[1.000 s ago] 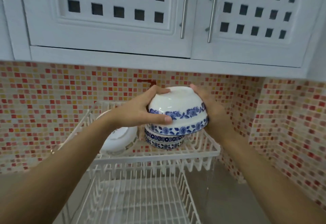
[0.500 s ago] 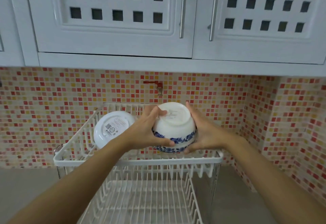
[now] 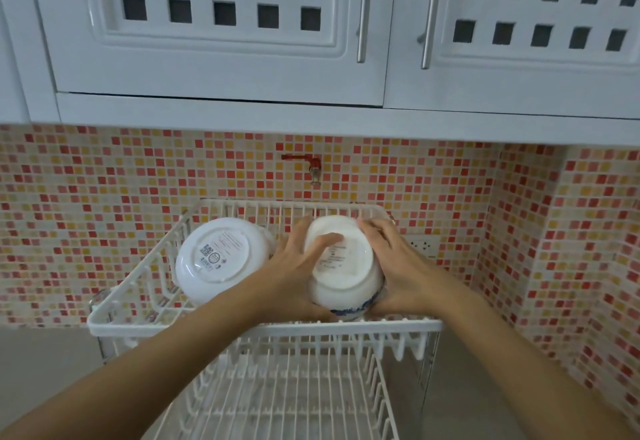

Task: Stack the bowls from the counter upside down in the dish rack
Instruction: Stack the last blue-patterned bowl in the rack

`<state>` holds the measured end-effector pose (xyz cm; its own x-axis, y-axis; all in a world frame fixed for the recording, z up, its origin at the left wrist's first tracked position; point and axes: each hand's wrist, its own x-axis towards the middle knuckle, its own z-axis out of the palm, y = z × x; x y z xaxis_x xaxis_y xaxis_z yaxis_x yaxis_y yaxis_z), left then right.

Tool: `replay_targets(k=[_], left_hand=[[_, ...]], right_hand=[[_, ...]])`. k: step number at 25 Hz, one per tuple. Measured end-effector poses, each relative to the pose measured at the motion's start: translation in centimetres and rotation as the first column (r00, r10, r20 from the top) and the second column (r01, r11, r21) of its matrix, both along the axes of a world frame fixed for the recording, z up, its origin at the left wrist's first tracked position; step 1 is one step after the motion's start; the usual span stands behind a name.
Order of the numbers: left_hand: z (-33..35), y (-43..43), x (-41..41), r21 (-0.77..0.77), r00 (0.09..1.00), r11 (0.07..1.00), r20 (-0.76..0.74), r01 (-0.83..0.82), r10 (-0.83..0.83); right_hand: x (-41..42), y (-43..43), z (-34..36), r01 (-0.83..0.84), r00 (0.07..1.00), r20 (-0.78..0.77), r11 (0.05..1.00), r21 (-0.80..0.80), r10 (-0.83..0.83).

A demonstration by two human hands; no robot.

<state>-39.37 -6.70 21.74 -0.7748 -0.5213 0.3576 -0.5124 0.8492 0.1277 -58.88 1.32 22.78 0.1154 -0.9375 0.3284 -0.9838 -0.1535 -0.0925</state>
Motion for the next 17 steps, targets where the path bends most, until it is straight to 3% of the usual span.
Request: replay_targets(k=[8,17], left_hand=[[-0.6,-1.0,0.1,0.049,1.000,0.998,-0.012,0.026,-0.026],[-0.6,-0.7,0.2,0.076,0.999,0.997,-0.051,0.020,-0.016]], right_hand=[[0.1,0.3,-0.1,-0.004,0.998,0.069,1.000,0.003,0.003],[0.3,0.4,-0.1,0.039,0.998,0.042,0.999,0.021,-0.040]])
